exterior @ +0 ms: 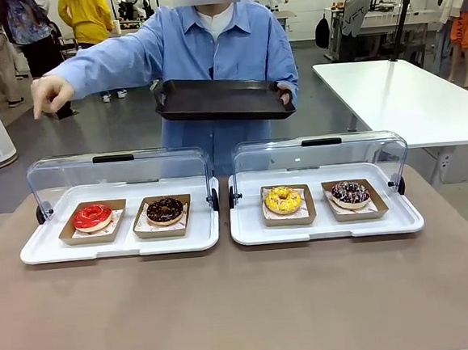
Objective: Provide the desired donut to the person.
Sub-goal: Pick up and lift the Paper togo box containing the Donut pointed at by the person.
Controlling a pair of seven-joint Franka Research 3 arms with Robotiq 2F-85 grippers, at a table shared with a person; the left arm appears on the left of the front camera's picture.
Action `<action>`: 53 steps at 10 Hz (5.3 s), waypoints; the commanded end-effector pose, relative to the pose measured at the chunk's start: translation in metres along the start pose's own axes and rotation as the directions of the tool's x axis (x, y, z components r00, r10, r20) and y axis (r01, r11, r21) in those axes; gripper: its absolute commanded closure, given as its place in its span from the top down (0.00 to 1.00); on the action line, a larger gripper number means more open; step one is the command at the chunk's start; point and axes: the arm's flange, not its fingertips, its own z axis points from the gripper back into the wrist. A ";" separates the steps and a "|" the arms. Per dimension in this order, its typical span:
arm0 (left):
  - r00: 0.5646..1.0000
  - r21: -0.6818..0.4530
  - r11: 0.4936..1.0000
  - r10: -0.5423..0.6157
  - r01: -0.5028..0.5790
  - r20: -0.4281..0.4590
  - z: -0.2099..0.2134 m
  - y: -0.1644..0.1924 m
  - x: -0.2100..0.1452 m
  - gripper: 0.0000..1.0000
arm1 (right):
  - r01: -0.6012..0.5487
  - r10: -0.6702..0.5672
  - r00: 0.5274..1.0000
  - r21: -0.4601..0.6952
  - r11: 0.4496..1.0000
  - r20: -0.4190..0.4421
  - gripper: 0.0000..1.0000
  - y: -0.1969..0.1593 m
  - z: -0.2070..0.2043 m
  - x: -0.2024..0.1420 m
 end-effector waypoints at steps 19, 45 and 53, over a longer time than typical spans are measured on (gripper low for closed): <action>0.819 0.128 0.953 -0.162 0.275 -0.550 -0.078 -0.034 0.031 1.00 | -0.001 0.001 1.000 0.003 1.000 0.004 1.00 0.000 0.000 0.000; 0.297 -0.325 0.906 -0.400 0.271 -0.867 -0.307 -0.018 -0.046 1.00 | -0.001 0.001 1.000 0.003 1.000 0.004 1.00 0.000 0.000 0.000; 0.320 -0.332 0.910 -0.401 0.248 -0.859 -0.345 0.016 -0.064 1.00 | -0.001 0.001 1.000 0.003 1.000 0.004 1.00 0.000 0.000 0.000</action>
